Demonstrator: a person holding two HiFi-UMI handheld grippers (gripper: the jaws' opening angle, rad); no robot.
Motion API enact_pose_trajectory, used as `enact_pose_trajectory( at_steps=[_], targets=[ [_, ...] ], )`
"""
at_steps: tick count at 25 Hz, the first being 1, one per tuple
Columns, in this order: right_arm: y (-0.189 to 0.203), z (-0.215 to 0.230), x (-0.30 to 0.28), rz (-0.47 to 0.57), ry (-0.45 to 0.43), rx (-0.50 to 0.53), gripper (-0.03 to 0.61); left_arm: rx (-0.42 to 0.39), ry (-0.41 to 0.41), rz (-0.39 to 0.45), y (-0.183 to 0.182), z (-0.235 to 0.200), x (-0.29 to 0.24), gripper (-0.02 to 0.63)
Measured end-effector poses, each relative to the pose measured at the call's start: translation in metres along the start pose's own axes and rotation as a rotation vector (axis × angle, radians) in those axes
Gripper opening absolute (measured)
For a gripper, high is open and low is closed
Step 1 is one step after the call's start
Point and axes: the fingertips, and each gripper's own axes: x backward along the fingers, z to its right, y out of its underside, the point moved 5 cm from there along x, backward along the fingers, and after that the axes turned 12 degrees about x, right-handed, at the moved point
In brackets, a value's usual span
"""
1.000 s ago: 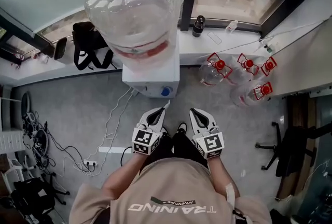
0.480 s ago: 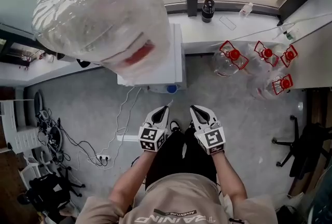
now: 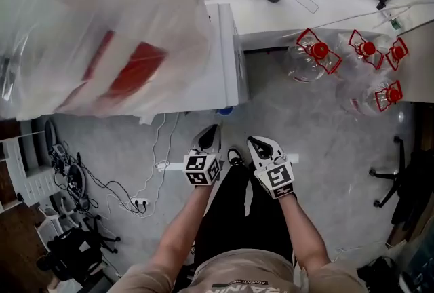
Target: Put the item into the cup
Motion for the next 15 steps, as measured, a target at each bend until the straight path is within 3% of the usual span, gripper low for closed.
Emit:
enact_pose_trajectory(
  at_steps=[6,15],
  targets=[
    [0.018,-0.004,-0.023,0.002,-0.017,-0.04,0.011,-0.002,0.005,0.0,0.018,-0.021,-0.029,0.008],
    [0.026,-0.008,-0.046,-0.025,0.0,-0.013,0.012,0.034,-0.018,0.026,0.026,-0.043,-0.059,0.008]
  ],
)
